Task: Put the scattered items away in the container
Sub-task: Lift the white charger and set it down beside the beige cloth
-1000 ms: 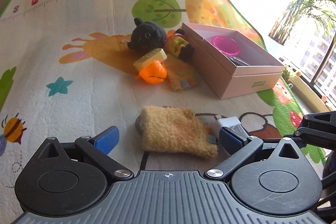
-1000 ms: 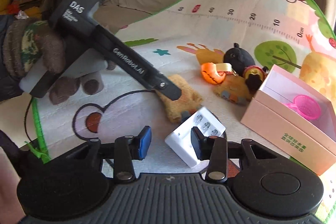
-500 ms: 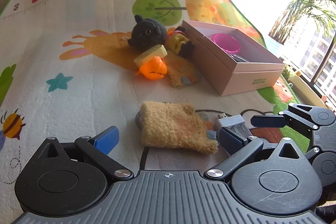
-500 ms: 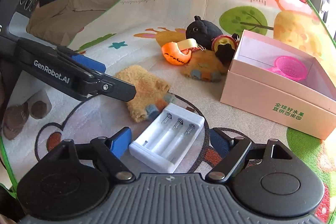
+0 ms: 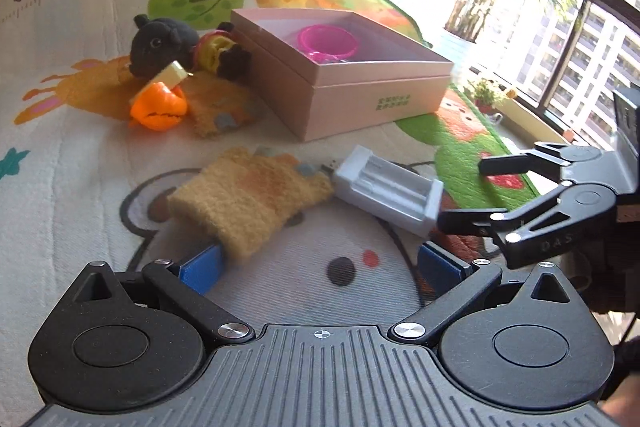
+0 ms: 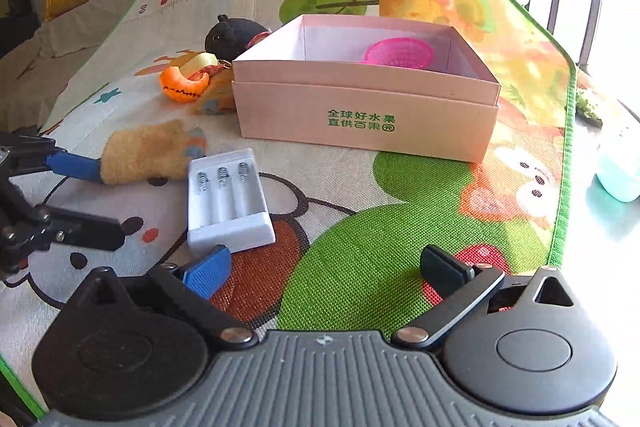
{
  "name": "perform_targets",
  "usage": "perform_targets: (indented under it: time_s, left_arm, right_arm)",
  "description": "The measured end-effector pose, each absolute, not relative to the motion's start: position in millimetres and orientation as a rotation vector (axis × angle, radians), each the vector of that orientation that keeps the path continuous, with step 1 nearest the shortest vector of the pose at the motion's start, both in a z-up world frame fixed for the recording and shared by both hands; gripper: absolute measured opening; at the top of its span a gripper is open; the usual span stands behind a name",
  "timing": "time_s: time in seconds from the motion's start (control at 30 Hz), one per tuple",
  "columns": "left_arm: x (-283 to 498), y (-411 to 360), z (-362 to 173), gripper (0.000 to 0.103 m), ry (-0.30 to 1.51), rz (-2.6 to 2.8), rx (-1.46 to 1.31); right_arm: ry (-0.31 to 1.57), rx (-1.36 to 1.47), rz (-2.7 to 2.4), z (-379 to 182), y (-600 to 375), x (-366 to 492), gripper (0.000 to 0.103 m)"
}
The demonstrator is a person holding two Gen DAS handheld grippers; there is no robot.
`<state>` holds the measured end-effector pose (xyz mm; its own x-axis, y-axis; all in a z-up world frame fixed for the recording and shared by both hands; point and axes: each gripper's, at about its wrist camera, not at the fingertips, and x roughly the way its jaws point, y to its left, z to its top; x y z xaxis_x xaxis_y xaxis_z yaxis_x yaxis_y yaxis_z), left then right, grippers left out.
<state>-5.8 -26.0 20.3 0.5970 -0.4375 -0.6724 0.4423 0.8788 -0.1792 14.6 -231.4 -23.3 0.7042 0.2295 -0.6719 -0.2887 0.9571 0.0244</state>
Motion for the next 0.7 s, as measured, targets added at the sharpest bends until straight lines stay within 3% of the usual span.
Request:
perform_targets:
  time_s: [0.23,0.63,0.7]
  left_arm:
    - [-23,-35,27,0.103,0.719,-0.493,0.121]
    - [-3,-18,12,0.103,0.797,-0.309,0.123]
    - [-4,-18,12,0.103,0.796,-0.309,0.121]
  right_arm:
    - [0.730,-0.087,0.295,-24,-231,13,0.103]
    - [0.742,-0.045,0.376,-11,-228,12,0.103]
    - [0.694,-0.069,0.415,-3,-218,7,0.094]
